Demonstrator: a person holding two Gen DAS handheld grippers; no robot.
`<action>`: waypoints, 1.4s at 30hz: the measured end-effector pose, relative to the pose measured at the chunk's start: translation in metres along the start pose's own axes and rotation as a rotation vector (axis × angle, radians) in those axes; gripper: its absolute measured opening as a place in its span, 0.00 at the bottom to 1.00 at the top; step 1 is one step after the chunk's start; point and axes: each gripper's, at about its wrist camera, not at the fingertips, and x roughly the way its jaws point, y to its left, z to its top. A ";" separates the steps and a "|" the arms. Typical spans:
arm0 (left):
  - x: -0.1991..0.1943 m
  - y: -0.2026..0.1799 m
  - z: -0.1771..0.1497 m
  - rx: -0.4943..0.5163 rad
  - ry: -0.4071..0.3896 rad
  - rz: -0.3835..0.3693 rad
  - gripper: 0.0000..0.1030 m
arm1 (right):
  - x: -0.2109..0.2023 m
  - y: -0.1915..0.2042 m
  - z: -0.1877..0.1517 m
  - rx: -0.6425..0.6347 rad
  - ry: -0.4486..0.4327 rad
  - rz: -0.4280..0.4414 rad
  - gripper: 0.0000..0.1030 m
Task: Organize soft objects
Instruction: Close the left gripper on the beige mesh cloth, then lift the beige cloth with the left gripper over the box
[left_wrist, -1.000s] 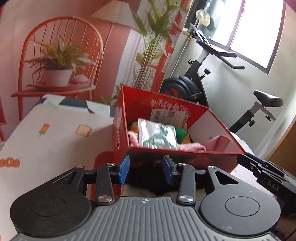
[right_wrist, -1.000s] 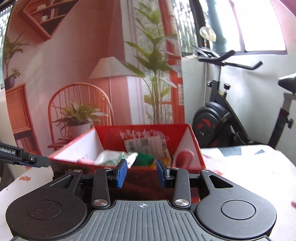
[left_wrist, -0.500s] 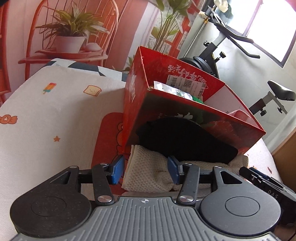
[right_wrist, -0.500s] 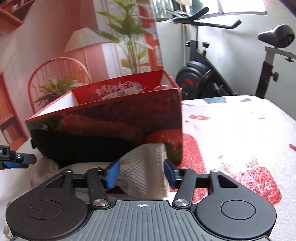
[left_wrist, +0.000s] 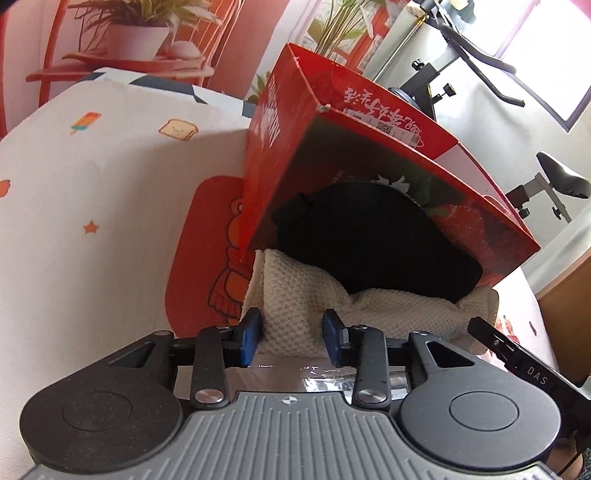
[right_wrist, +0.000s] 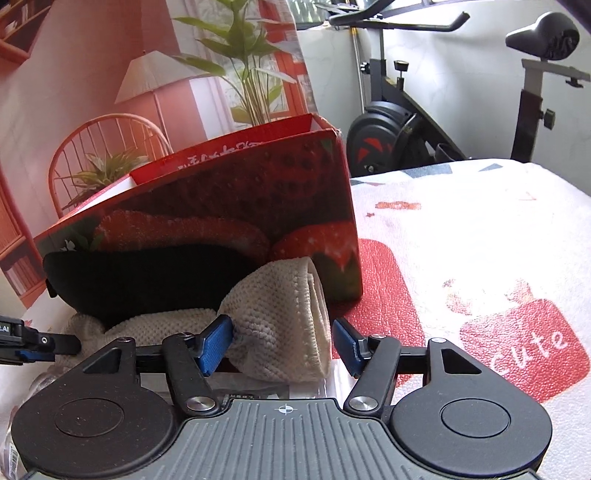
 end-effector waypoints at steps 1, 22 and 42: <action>0.001 0.000 0.000 -0.003 0.002 -0.001 0.37 | 0.001 0.000 0.000 -0.005 -0.001 0.000 0.55; 0.008 -0.004 0.011 0.036 0.051 0.001 0.36 | 0.011 -0.009 0.017 0.032 0.105 0.065 0.49; -0.055 -0.024 0.011 0.108 -0.161 -0.010 0.10 | -0.040 0.027 0.044 -0.134 0.024 0.152 0.04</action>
